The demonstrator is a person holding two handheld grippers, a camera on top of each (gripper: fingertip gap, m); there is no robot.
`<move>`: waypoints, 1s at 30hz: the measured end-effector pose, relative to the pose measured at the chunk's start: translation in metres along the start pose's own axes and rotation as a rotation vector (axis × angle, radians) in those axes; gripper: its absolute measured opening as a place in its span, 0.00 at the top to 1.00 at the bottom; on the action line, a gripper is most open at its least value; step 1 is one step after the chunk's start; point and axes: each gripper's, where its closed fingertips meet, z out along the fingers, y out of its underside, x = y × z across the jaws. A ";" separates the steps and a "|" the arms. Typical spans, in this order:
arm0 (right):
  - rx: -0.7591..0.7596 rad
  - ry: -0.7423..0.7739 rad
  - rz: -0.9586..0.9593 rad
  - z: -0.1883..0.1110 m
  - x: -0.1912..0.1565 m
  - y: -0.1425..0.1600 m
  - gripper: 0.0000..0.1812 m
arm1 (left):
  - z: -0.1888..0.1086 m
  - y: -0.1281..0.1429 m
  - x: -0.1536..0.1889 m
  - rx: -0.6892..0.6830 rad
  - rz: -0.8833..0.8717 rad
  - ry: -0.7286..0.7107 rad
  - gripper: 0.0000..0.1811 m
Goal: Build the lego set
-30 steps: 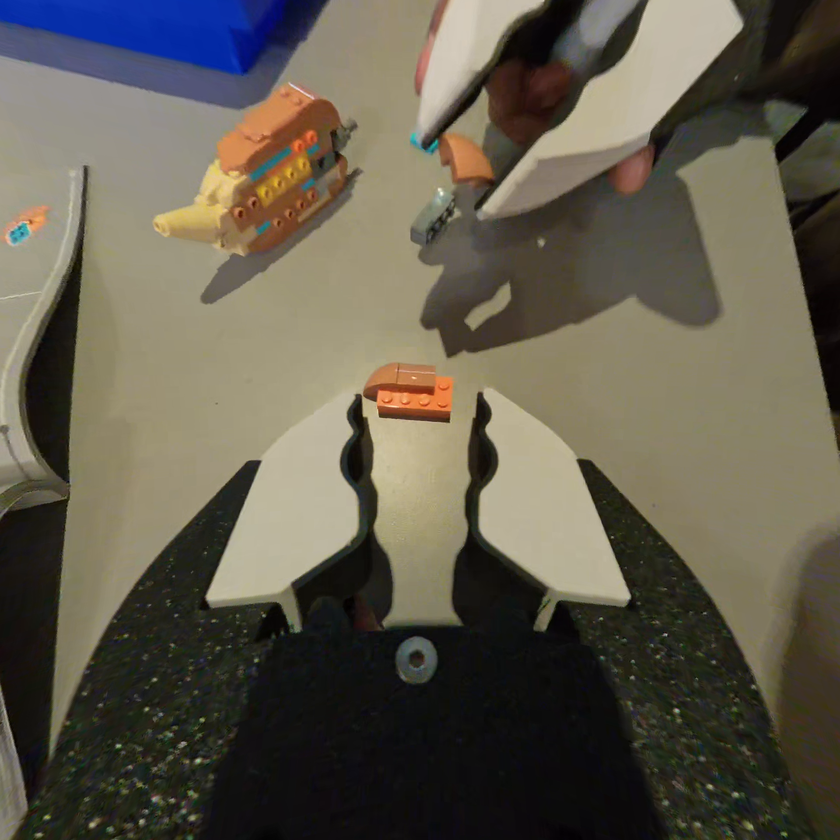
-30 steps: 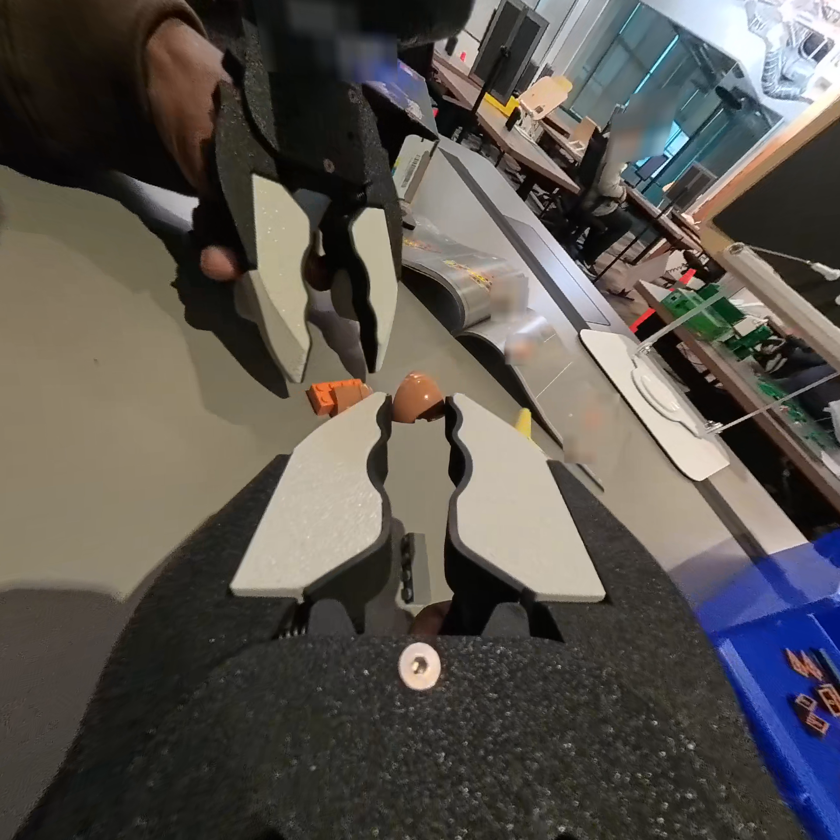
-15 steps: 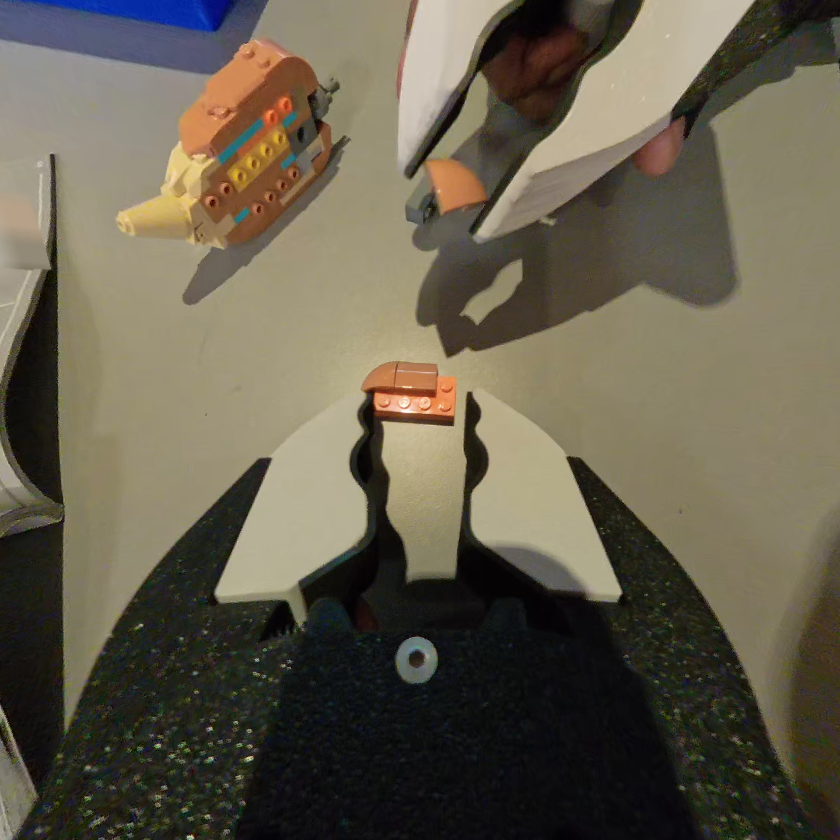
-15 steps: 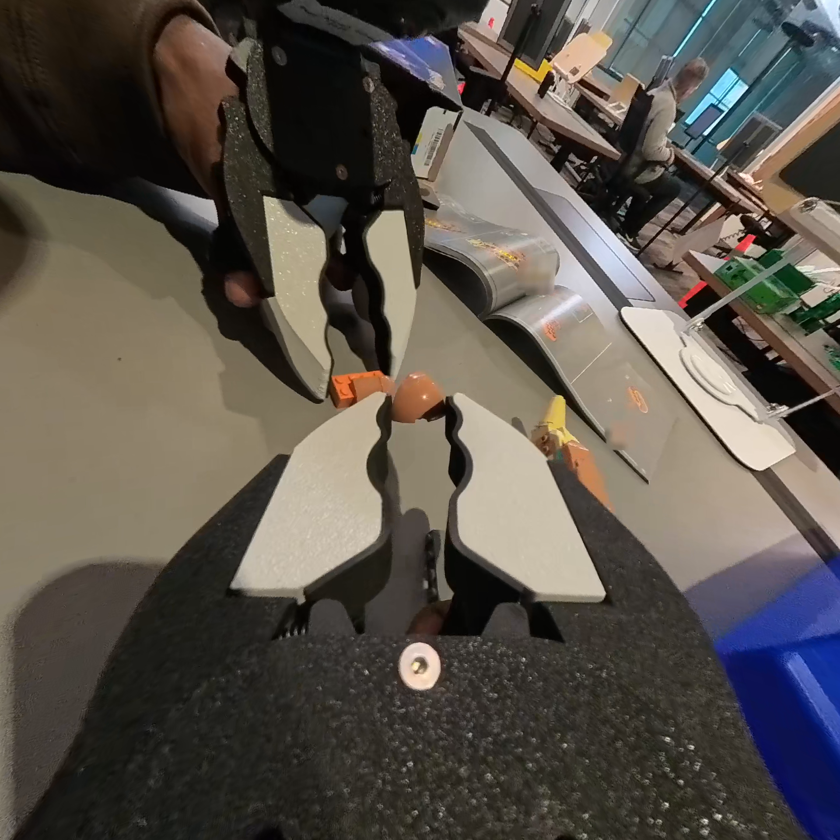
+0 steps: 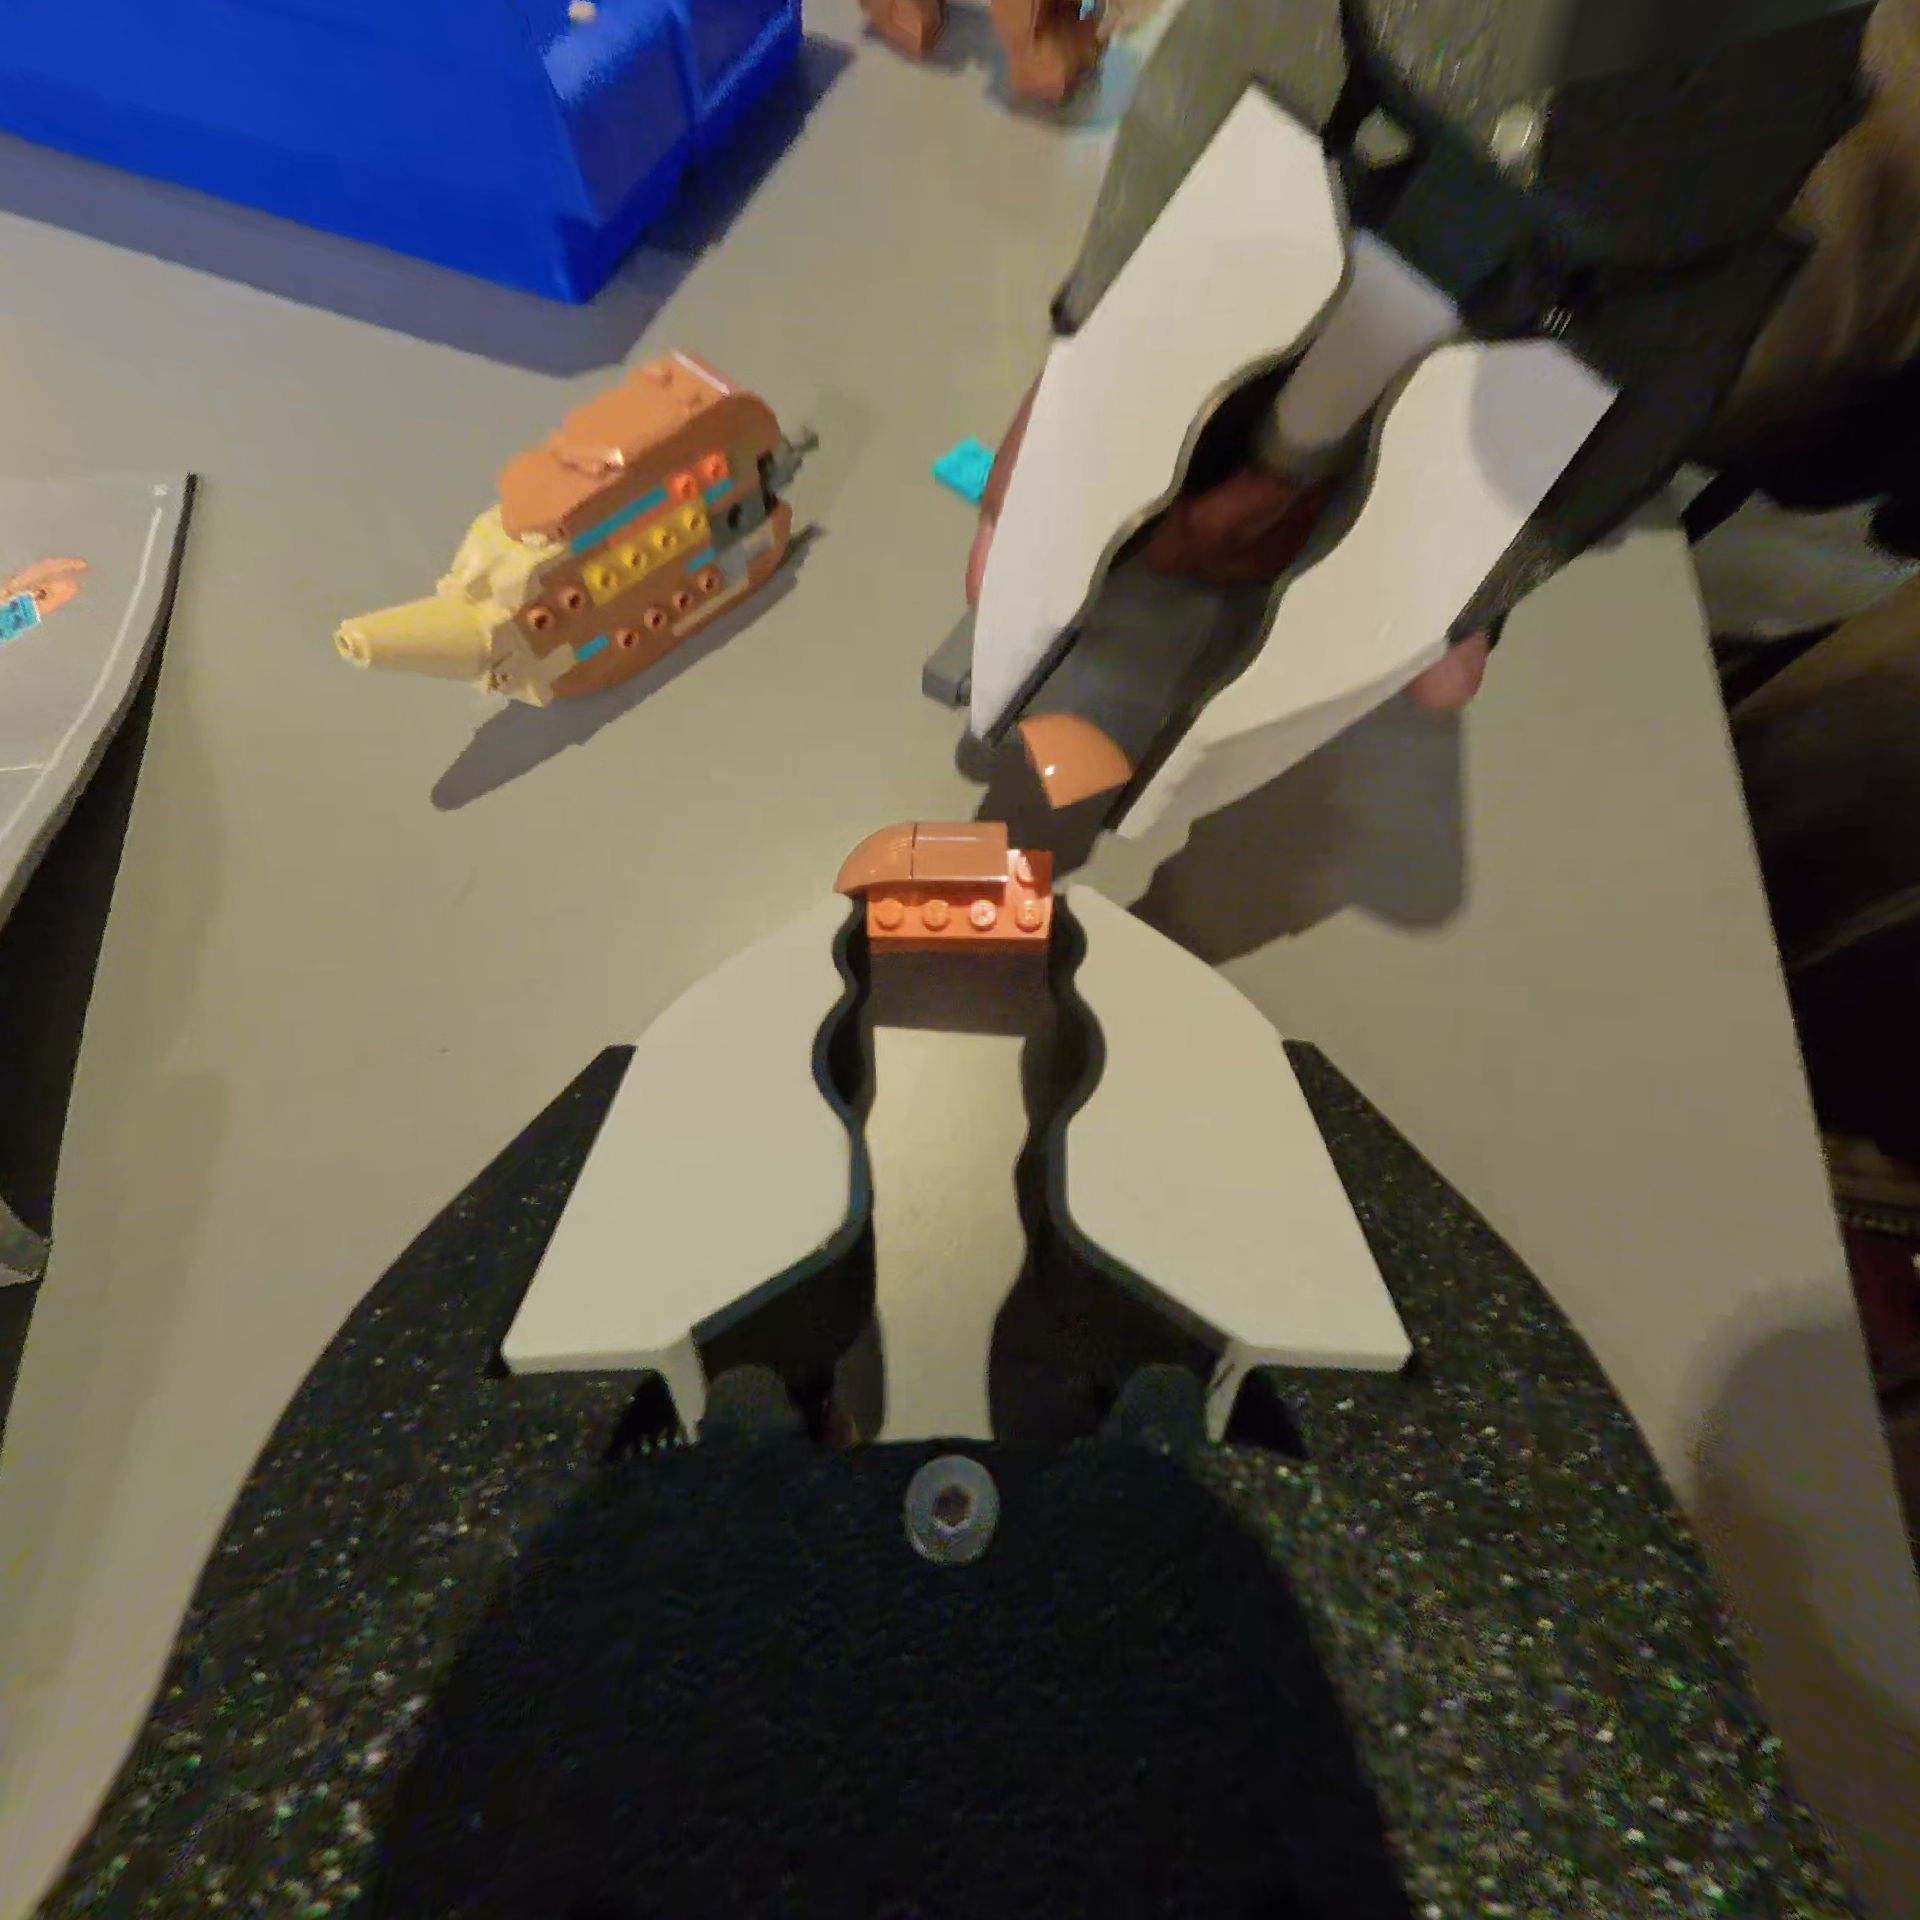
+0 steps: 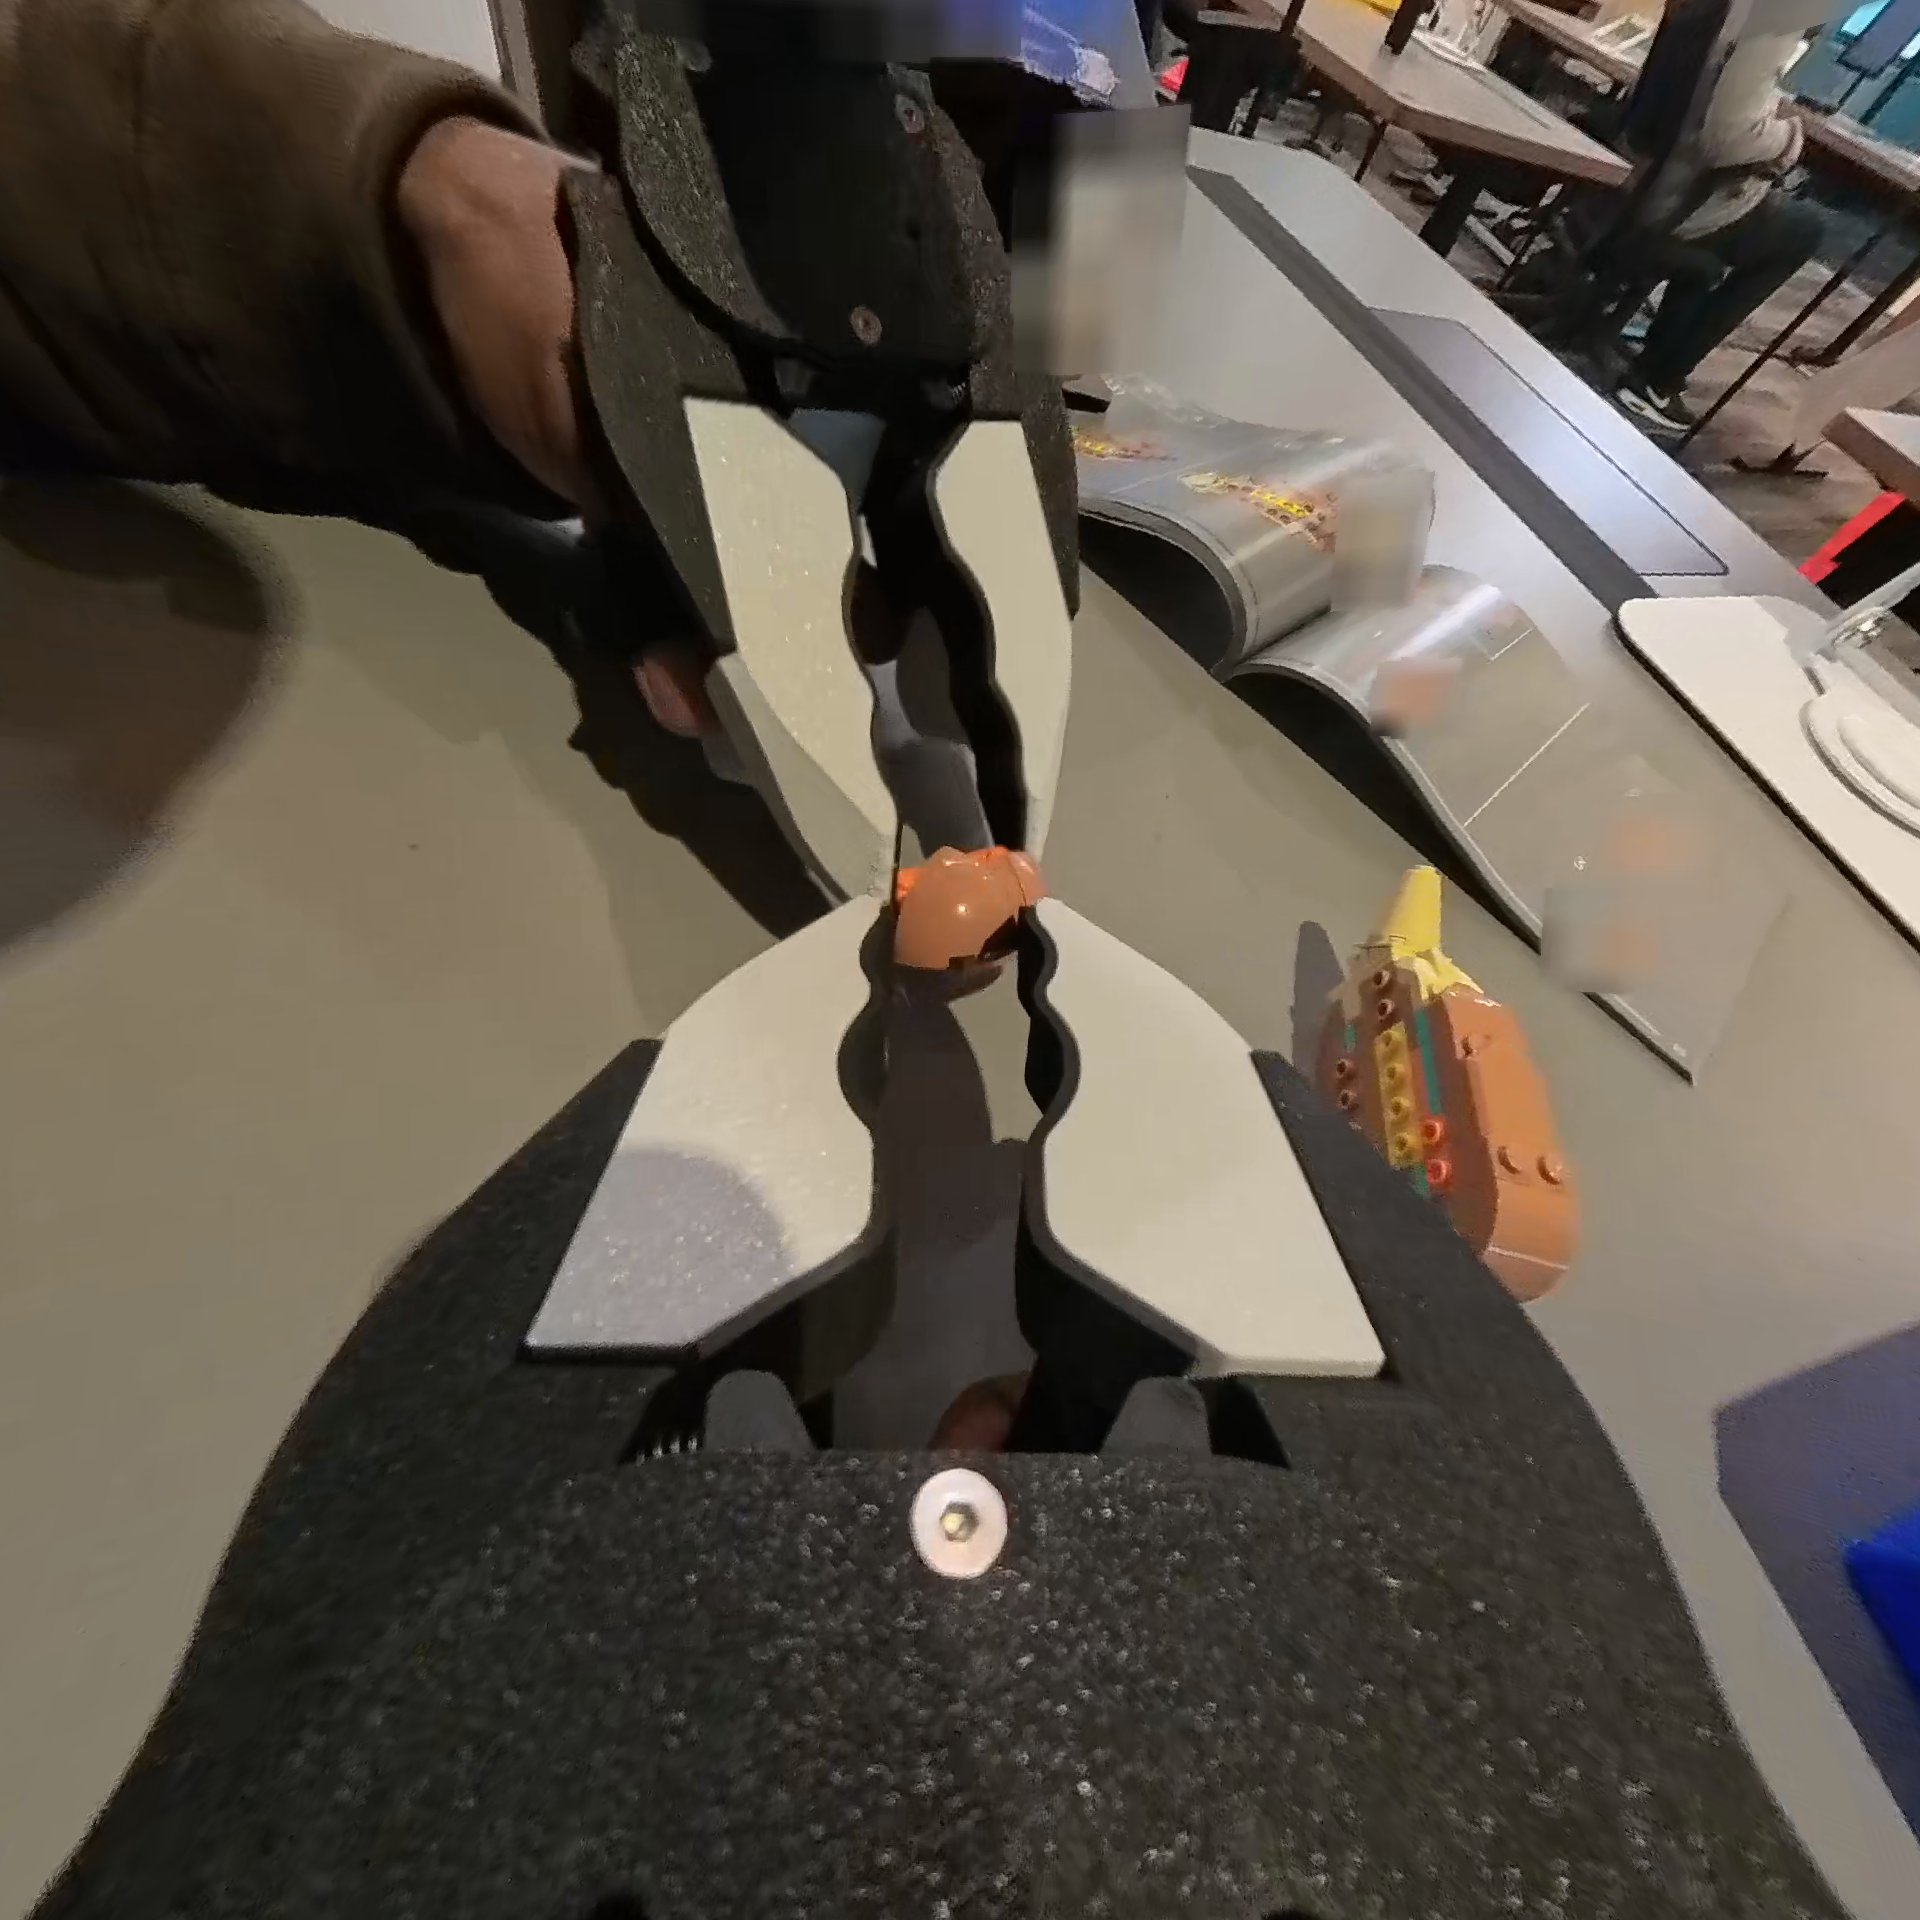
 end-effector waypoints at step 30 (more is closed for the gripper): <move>0.037 0.087 0.094 -0.001 0.009 -0.016 0.88 | -0.013 -0.024 -0.003 0.207 -0.186 0.081 0.82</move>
